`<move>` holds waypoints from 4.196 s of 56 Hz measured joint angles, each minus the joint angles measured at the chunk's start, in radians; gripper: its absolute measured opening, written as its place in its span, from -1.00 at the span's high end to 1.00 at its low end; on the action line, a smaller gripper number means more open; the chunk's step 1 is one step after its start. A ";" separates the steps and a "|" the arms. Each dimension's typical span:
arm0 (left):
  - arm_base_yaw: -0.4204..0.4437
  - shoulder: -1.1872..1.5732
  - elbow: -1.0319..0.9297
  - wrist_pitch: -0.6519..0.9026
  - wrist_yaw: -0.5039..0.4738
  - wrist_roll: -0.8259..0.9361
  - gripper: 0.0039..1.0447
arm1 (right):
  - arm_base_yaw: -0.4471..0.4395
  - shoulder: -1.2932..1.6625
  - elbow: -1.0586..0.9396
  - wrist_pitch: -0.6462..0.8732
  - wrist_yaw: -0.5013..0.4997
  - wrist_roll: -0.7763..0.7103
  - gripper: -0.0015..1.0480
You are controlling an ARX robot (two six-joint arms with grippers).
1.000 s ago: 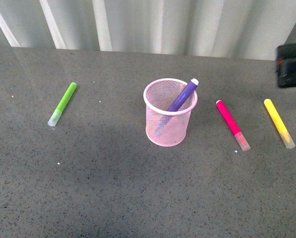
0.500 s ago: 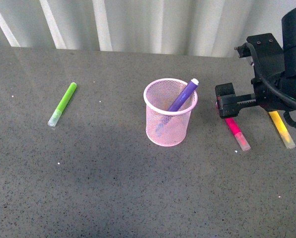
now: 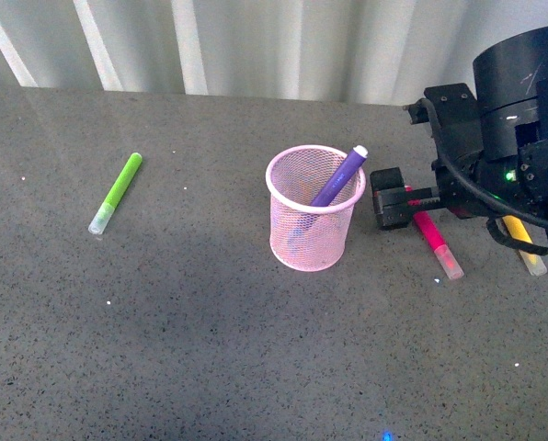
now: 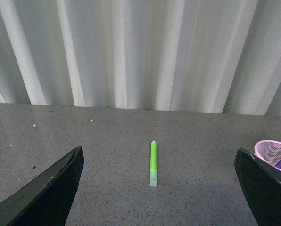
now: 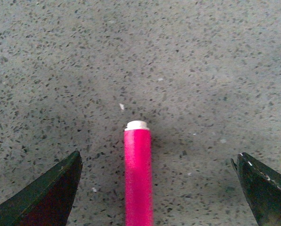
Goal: Insert purple and pink pens into pink cup
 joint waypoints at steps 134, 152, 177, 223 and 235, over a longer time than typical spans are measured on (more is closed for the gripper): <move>0.000 0.000 0.000 0.000 0.000 0.000 -0.88 | 0.212 -0.122 -0.194 0.985 -0.314 0.103 0.78; 0.000 0.000 0.000 0.000 0.000 0.000 -0.88 | 0.216 -0.052 -0.167 0.987 -0.315 0.109 0.78; 0.000 0.000 0.000 0.000 0.000 0.000 -0.88 | 0.216 -0.018 -0.167 0.987 -0.315 0.108 0.78; 0.000 0.000 0.000 0.000 0.000 0.000 -0.88 | 0.210 -0.017 -0.206 0.987 -0.304 0.095 -0.86; 0.000 0.000 0.000 0.000 0.000 0.000 -0.88 | 0.198 -0.017 -0.249 0.987 -0.303 0.090 -0.86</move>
